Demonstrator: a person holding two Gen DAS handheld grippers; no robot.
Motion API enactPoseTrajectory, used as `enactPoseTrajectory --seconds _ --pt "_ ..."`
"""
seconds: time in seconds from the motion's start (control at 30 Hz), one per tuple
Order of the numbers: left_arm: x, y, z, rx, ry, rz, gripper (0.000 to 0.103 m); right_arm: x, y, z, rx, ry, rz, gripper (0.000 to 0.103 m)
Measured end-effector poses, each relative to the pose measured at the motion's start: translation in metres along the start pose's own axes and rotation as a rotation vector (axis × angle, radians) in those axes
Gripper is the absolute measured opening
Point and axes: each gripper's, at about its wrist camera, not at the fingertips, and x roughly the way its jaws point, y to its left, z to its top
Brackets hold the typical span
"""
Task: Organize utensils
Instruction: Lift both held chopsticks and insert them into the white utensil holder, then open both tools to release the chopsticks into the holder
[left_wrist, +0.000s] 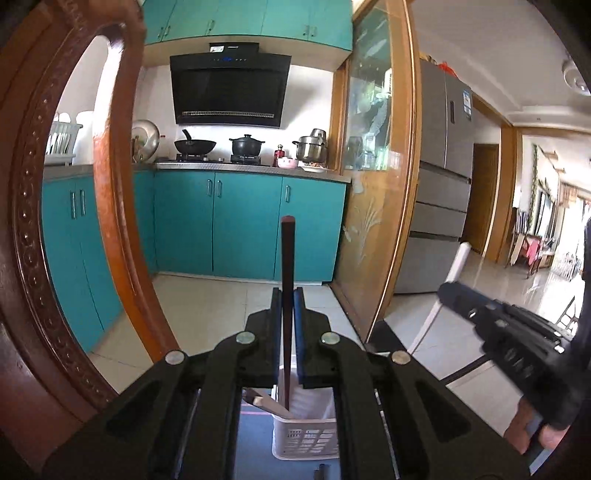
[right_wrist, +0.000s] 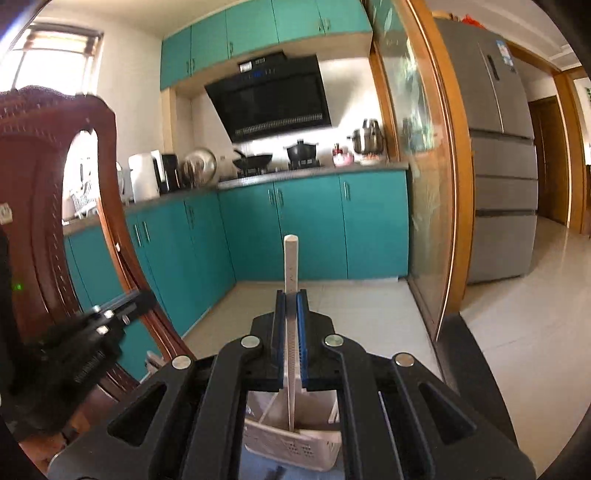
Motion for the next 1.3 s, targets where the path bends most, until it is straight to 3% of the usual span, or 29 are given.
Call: enactPoseTrajectory --seconds 0.27,0.67,0.77,0.87,0.93,1.3 --pt "-0.002 -0.010 -0.008 0.033 0.012 0.024 0.007 0.011 -0.004 -0.013 0.005 0.058 0.005 0.007" --pt "0.003 -0.024 -0.017 0.084 0.044 0.015 0.007 0.007 -0.003 -0.012 0.012 0.062 -0.005 0.008" --pt "0.004 -0.026 -0.016 0.098 0.043 0.017 0.008 0.004 -0.004 -0.011 0.017 0.054 -0.003 0.015" --pt "0.003 -0.029 -0.014 0.108 0.035 0.020 0.018 0.001 -0.004 -0.009 0.026 0.040 0.000 0.028" --pt "0.001 -0.029 -0.013 0.111 0.026 0.020 0.032 -0.002 -0.006 -0.008 0.035 0.027 0.000 0.035" --pt "-0.020 -0.031 -0.013 0.135 -0.014 0.026 0.047 -0.043 0.002 -0.001 0.018 -0.068 0.032 0.043"
